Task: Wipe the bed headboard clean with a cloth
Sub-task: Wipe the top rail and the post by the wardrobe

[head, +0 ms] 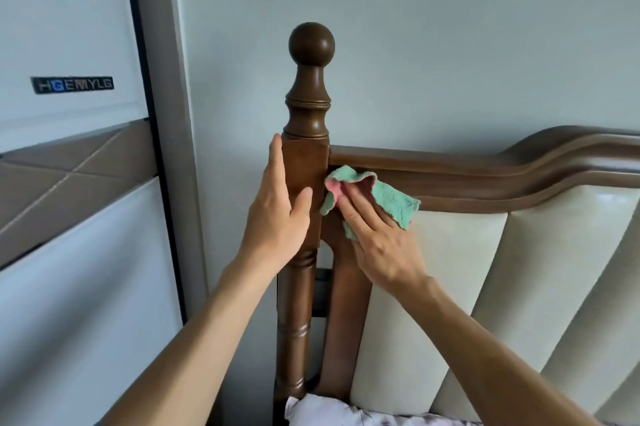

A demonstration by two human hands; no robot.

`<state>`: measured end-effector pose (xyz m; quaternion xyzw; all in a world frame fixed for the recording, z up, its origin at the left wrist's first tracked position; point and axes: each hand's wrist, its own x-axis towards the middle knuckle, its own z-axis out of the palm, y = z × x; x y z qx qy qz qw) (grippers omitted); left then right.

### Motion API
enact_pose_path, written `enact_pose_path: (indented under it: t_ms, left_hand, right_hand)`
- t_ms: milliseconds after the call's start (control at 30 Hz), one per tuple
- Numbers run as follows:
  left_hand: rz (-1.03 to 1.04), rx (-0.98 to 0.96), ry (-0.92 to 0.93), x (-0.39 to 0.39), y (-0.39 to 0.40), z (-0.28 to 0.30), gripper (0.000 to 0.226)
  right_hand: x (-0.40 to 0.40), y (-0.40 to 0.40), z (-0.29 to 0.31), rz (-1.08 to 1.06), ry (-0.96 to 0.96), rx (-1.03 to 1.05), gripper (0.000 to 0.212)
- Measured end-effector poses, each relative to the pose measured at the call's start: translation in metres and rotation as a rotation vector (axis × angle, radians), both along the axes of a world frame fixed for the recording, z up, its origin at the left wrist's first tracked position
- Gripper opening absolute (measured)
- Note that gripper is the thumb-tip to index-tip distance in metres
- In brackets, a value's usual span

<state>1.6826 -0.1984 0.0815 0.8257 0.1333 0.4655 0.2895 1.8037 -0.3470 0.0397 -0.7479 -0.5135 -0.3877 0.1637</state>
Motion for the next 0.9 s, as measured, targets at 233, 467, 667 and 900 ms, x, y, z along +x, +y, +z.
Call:
enact_pose_path:
  t_ms: [233, 467, 667, 900]
  left_hand:
    - [0.047, -0.030, 0.000, 0.003, 0.008, -0.044, 0.070]
    - [0.038, -0.035, -0.050, -0.002, -0.013, -0.082, 0.085]
    - [-0.073, -0.047, 0.121, -0.025, -0.002, -0.123, 0.101]
    - [0.008, -0.102, 0.114, -0.019, -0.010, -0.120, 0.106]
  right_hand:
    - [0.021, -0.038, -0.009, -0.204, -0.066, 0.125, 0.062]
    - [-0.003, 0.012, -0.087, -0.164, -0.066, -0.135, 0.079]
    - [-0.012, -0.008, -0.152, -0.086, -0.064, -0.297, 0.067]
    - [-0.005, 0.028, -0.092, -0.283, -0.112, -0.006, 0.076]
